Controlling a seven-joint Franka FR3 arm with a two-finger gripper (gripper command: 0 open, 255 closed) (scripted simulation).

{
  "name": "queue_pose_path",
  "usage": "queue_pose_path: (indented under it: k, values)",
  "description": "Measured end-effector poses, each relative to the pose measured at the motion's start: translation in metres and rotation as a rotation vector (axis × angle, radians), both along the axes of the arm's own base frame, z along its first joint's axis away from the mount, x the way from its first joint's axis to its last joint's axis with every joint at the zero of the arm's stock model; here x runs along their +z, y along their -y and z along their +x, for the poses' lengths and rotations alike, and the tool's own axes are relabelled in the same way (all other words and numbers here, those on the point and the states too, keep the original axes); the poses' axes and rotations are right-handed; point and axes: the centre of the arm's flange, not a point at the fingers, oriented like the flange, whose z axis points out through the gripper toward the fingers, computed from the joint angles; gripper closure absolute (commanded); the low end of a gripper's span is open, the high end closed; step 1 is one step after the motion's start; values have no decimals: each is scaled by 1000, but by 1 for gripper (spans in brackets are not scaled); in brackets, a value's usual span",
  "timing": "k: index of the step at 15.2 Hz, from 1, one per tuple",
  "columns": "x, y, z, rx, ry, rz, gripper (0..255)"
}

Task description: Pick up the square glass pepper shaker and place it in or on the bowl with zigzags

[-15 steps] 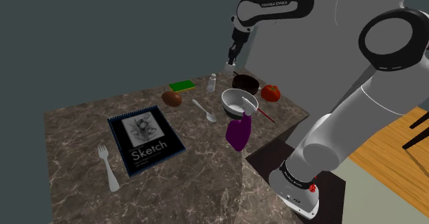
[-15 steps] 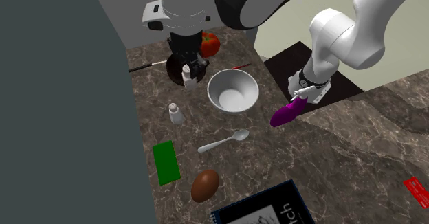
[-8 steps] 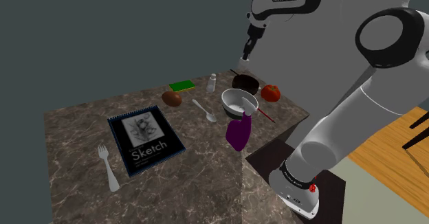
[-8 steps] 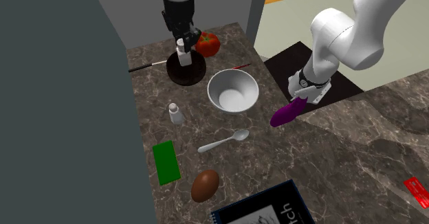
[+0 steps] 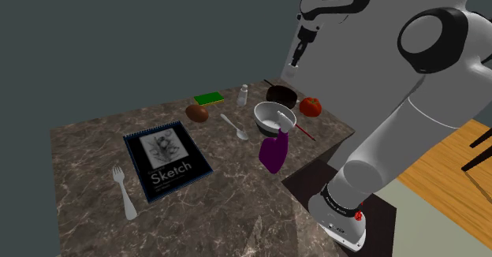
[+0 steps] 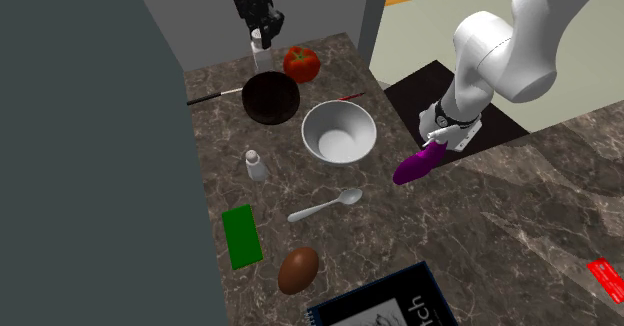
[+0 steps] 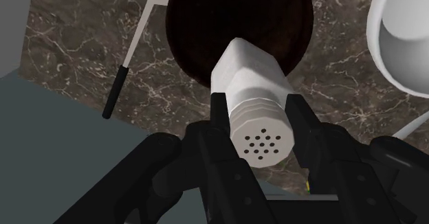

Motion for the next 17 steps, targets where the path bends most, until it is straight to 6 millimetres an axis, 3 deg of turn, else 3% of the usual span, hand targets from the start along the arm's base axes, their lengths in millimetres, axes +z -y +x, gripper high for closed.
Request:
queue_pose_path:
  k: [17]
  values:
    - [-88, 2, -1, 1, 0, 0, 255]
